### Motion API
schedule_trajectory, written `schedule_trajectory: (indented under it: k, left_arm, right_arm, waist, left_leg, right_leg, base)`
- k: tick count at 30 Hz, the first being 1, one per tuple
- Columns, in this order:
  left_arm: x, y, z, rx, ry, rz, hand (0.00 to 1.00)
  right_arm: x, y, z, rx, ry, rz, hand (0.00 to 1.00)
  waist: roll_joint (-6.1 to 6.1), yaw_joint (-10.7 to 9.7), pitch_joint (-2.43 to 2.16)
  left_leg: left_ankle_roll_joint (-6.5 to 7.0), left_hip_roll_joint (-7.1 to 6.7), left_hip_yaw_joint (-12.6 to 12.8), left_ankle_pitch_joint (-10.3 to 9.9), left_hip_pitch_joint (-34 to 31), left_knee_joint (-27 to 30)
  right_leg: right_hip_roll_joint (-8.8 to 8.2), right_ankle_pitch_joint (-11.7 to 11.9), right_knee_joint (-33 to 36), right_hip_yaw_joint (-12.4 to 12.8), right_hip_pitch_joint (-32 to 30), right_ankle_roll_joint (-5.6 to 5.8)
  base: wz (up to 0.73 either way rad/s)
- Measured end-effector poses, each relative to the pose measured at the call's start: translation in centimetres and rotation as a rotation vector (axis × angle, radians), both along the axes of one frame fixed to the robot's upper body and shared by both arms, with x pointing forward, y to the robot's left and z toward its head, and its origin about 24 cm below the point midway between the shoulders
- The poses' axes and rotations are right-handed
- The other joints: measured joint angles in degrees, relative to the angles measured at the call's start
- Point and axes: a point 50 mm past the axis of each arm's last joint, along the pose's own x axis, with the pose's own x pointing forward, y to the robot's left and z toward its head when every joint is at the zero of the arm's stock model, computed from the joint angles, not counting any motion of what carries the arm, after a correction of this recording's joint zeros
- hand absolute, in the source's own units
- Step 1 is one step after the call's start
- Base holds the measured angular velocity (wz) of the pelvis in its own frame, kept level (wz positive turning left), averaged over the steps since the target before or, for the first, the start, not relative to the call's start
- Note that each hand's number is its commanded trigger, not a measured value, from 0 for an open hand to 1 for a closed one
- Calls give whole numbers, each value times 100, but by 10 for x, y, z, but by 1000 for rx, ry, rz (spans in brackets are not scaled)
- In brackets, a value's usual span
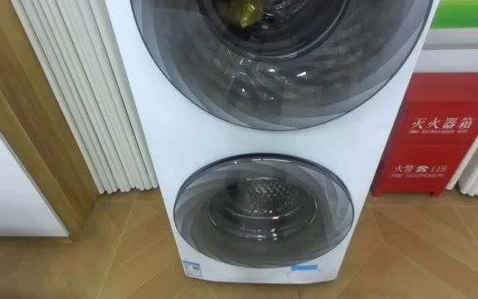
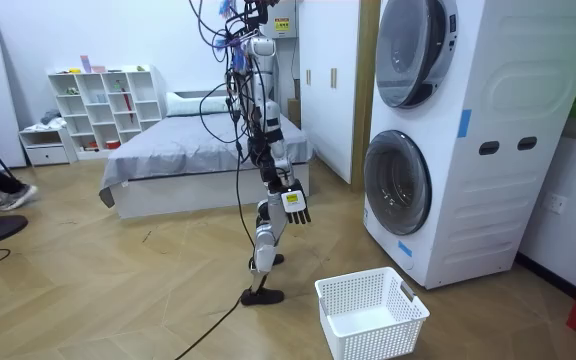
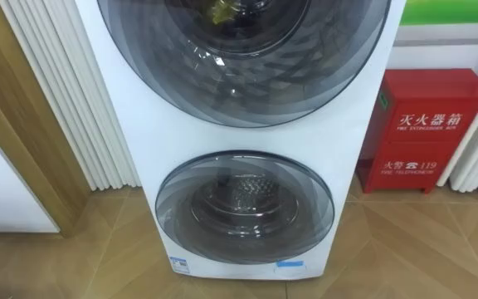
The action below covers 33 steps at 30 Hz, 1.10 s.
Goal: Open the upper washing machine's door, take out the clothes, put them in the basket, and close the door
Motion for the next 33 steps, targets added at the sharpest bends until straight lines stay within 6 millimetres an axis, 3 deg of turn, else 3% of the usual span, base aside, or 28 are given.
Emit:
schedule_trajectory:
  k: [25,30,32,33]
  left_arm:
    - [6,-2,0,-78,-36,-13,0]
    - [10,1,1,-62,-45,-43,0]
    - [11,3,2,-55,-47,-51,0]
    - [11,4,2,-52,-46,-57,0]
  right_arm:
    - [7,-2,2,-7,-31,-14,0]
    - [48,-6,14,-69,-188,17,0]
    - [90,-11,36,-114,-375,36,0]
    - [102,-12,45,-126,-432,40,0]
  waist:
    - [60,-12,-15]
    - [12,-4,13]
    - [-25,-17,29]
    - [-36,-16,36]
  left_leg:
    - [1,12,43,1,-58,9]
    - [2,11,47,2,-55,42]
    - [3,8,47,3,-53,44]
    - [3,9,47,3,-52,43]
  right_leg:
    - [2,2,9,7,-59,1]
    - [-5,3,13,4,-98,1]
    - [-4,3,14,7,-93,1]
    - [-4,3,14,5,-93,1]
  base:
    - [-1]
    - [0]
    - [0]
    - [0]
